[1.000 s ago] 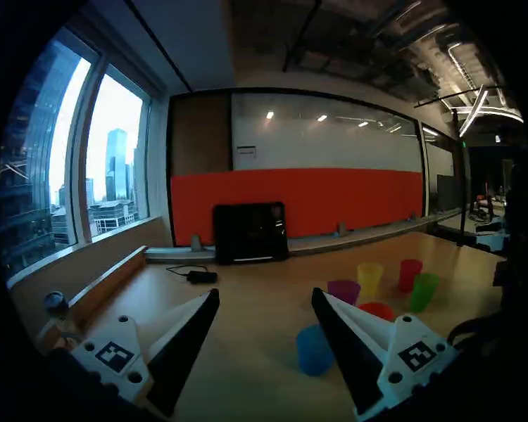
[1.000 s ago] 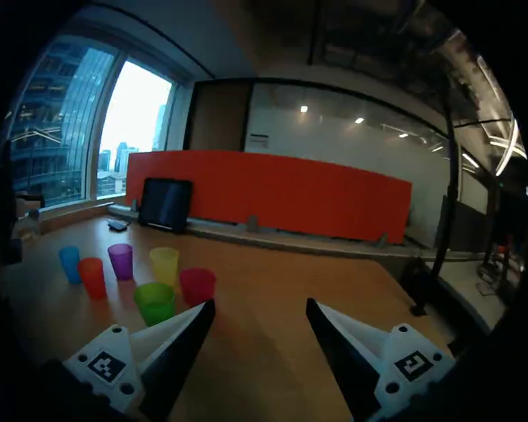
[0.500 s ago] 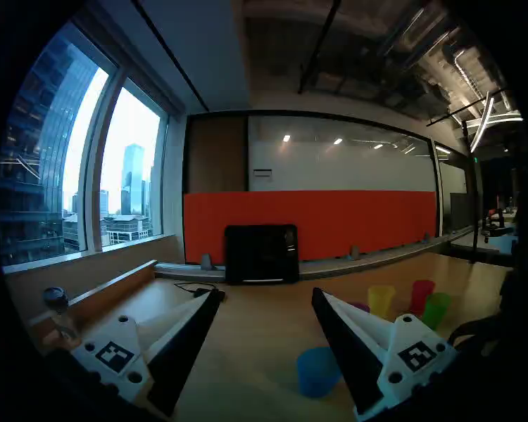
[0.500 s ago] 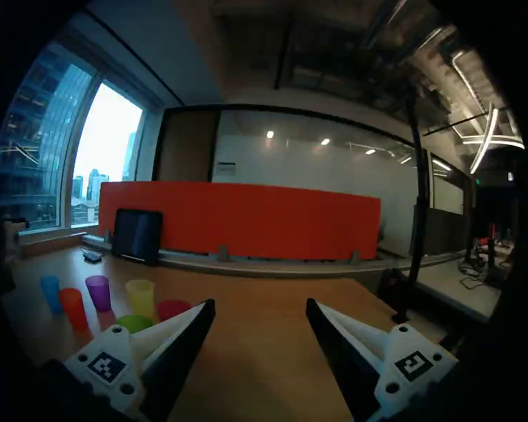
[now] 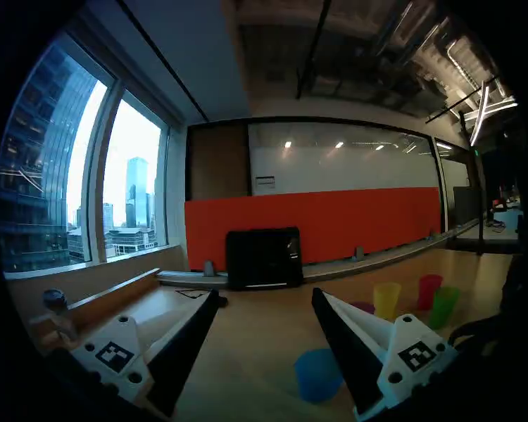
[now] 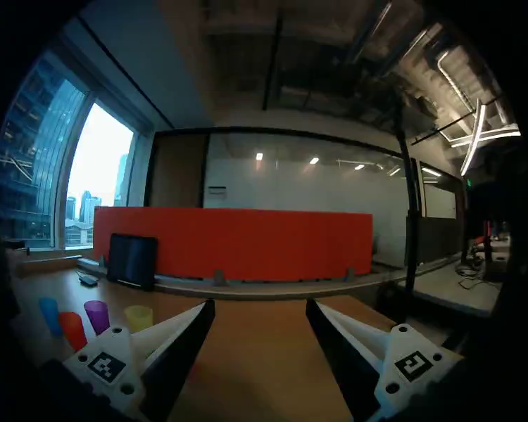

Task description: Pour water

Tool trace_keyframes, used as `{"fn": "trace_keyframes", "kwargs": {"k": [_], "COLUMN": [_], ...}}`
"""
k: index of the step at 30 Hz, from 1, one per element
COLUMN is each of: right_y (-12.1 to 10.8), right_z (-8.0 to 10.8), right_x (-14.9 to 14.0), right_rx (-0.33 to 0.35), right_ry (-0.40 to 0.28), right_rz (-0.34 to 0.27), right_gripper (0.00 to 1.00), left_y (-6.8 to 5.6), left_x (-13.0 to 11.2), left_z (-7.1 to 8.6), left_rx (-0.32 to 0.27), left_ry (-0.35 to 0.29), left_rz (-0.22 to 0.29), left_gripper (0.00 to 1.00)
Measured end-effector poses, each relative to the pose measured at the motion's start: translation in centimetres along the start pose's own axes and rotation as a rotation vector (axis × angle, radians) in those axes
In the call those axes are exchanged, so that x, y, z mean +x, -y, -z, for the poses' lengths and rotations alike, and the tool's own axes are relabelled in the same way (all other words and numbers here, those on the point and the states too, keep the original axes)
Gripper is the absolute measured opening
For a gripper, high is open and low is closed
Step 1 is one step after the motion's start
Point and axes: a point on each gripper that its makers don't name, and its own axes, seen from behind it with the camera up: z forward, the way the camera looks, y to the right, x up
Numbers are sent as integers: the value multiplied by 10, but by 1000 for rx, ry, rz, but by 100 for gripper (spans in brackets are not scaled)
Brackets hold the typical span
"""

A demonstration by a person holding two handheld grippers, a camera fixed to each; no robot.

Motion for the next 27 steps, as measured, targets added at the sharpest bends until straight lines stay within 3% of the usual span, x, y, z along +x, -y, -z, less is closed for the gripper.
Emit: {"fn": "trace_keyframes", "kwargs": {"k": [9, 27], "right_y": [-14, 5], "right_z": [2, 0], "right_x": [-2, 8], "right_rx": [-41, -25], "right_ry": [4, 13], "right_rz": [-11, 14], "right_gripper": [100, 100], "left_y": [-9, -6], "left_x": [-9, -38], "left_z": [-1, -2], "left_rx": [0, 32], "left_ry": [-20, -1], "left_rz": [-26, 6], "left_gripper": [98, 98]}}
